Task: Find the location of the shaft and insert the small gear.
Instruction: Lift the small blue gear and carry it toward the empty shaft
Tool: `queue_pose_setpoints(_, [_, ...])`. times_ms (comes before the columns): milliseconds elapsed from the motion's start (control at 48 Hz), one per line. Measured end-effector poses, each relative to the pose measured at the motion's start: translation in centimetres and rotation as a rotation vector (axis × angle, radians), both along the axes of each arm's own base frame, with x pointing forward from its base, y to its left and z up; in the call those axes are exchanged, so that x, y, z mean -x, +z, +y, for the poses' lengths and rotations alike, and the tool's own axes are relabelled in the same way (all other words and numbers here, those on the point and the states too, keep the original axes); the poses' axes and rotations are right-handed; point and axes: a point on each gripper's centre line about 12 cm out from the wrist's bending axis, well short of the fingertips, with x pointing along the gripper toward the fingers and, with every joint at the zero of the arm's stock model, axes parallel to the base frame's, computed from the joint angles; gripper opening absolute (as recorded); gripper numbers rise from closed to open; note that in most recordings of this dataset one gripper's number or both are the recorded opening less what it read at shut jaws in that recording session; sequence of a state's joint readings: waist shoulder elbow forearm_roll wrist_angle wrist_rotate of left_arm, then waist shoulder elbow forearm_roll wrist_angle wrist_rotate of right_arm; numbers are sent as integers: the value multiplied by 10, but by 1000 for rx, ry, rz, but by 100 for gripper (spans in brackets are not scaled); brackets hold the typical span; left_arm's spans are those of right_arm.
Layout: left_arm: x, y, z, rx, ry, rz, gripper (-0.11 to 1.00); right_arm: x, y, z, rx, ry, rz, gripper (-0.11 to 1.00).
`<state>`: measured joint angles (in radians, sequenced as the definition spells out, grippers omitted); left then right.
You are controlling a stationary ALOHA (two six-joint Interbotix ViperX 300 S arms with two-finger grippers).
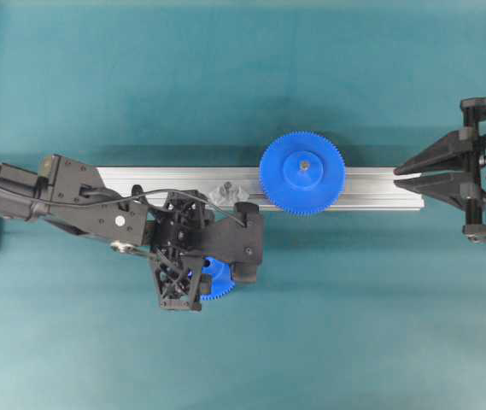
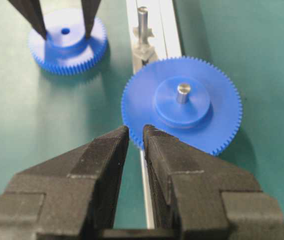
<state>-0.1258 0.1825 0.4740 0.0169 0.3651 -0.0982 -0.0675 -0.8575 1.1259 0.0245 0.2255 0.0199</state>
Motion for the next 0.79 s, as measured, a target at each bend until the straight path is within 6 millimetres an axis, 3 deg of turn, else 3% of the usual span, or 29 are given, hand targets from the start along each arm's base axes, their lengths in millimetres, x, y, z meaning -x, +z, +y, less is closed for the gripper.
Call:
queue_pose_setpoints(312, [-2, 11, 2, 2, 5, -23, 64, 1, 2, 0, 1, 0, -8, 29])
queue_pose_setpoints(604, [1, 59, 13, 6, 24, -113, 64, 3, 6, 0, 2, 0, -28, 29])
queue_pose_setpoints(791, [7, 95, 35, -8, 54, -184, 64, 4, 5, 1, 0, 1, -29, 29])
